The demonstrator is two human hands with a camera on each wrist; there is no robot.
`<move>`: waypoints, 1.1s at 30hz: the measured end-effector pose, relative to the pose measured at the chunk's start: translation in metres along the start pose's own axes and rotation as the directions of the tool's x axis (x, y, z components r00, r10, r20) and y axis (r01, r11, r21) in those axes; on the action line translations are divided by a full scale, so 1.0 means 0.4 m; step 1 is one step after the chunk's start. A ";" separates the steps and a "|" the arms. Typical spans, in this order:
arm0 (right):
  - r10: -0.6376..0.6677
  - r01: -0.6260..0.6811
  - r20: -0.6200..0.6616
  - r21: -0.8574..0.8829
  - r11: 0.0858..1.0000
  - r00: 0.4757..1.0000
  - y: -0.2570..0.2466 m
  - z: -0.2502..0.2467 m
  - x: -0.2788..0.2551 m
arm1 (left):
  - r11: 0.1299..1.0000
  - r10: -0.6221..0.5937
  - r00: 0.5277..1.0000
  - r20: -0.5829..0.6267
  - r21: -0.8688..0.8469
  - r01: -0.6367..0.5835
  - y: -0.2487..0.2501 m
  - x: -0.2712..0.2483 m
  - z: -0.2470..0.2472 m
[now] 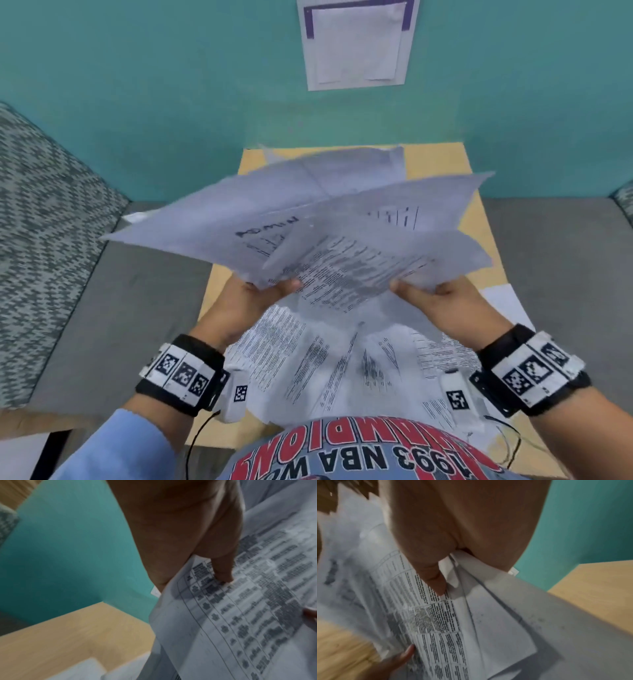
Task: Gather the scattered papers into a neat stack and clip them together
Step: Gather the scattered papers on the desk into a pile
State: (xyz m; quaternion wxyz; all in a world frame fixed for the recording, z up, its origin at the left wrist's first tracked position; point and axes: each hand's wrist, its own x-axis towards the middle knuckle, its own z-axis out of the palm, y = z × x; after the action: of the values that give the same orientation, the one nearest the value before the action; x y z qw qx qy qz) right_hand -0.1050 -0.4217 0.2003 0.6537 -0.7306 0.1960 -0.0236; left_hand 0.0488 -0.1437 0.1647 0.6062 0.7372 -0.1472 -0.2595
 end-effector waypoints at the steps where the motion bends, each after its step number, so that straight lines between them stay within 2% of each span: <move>1: 0.025 -0.025 -0.004 -0.020 0.999 1.000 0.015 0.008 -0.004 | 1.000 0.013 1.000 0.000 0.020 -0.013 -0.001 -0.007 0.015; 5: 0.177 -0.197 -0.149 -0.139 0.970 0.973 -0.018 0.045 -0.018 | 0.998 0.060 0.985 -0.160 0.001 -0.060 0.001 -0.011 0.041; 8: 0.010 -0.024 -0.217 -0.064 0.998 0.976 -0.017 0.045 -0.018 | 0.993 0.120 0.951 -0.285 0.025 -0.118 0.017 -0.013 0.053; 10: -0.055 0.048 -0.228 -0.037 0.998 0.972 0.018 0.044 -0.008 | 0.989 0.145 0.953 -0.266 0.073 -0.130 0.015 -0.019 0.071; 13: -0.023 0.018 -0.199 -0.025 1.000 0.980 0.063 0.064 0.005 | 1.000 0.007 0.971 -0.239 0.017 -0.003 -0.030 -0.018 0.094; 16: 0.005 -0.004 -0.207 0.006 1.000 0.978 0.104 0.068 0.023 | 0.998 -0.038 0.976 -0.215 -0.062 0.025 -0.061 -0.009 0.102; 20: 0.060 -0.034 -0.216 0.119 0.992 0.975 0.115 0.062 0.037 | 0.999 0.007 0.979 -0.205 -0.048 -0.018 -0.038 0.013 0.094; 25: 0.103 -0.072 -0.262 0.123 0.990 0.960 0.103 0.062 0.024 | 0.999 -0.008 0.975 -0.222 -0.048 -0.003 -0.026 0.012 0.101; 28: 0.035 0.001 -0.270 0.130 0.992 0.962 0.105 0.048 0.005 | 0.992 0.078 0.958 -0.274 -0.074 -0.102 -0.007 0.007 0.105; 30: -0.012 0.049 -0.264 0.132 0.990 0.964 0.110 0.036 -0.003 | 0.982 0.134 0.961 -0.244 -0.095 -0.161 -0.005 0.011 0.097; 31: -0.014 0.044 -0.259 0.113 0.993 0.966 0.124 0.031 0.002 | 0.985 0.130 0.966 -0.224 -0.079 -0.151 -0.019 0.020 0.093; 33: 0.009 -0.005 -0.212 0.020 1.000 0.977 0.153 0.029 0.009 | 0.999 -0.007 0.987 -0.160 -0.042 0.000 -0.058 0.040 0.087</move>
State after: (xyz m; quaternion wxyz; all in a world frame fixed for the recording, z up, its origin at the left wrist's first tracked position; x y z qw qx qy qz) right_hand -0.1139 -0.4159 0.1388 0.6362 -0.7168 0.2669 -0.1010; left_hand 0.0401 -0.1752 0.1344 0.6309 0.7431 -0.0914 -0.2034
